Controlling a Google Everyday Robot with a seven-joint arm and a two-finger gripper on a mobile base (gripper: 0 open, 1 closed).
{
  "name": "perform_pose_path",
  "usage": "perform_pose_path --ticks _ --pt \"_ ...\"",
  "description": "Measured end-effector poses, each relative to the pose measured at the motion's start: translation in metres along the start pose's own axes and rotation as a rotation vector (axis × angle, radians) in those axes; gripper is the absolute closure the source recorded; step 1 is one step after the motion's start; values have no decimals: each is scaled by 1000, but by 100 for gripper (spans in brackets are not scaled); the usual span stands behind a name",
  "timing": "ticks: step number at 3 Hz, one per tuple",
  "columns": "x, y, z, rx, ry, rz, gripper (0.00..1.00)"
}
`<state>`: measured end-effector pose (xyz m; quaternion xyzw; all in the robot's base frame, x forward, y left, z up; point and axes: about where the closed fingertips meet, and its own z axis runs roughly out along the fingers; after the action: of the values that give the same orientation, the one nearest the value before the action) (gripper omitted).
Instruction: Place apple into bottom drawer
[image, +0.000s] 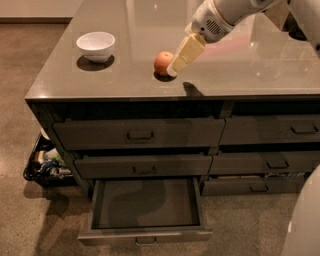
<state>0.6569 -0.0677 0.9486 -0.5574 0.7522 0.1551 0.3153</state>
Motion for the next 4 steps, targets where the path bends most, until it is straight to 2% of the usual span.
perform_pose_path --ticks 1,2,3,4 --pt "1 -1 3 -15 -23 13 0" --pt "13 -15 26 -82 -210 119 0" --pt "13 -32 46 -89 -359 203 0" --pt "13 -32 46 -89 -359 203 0"
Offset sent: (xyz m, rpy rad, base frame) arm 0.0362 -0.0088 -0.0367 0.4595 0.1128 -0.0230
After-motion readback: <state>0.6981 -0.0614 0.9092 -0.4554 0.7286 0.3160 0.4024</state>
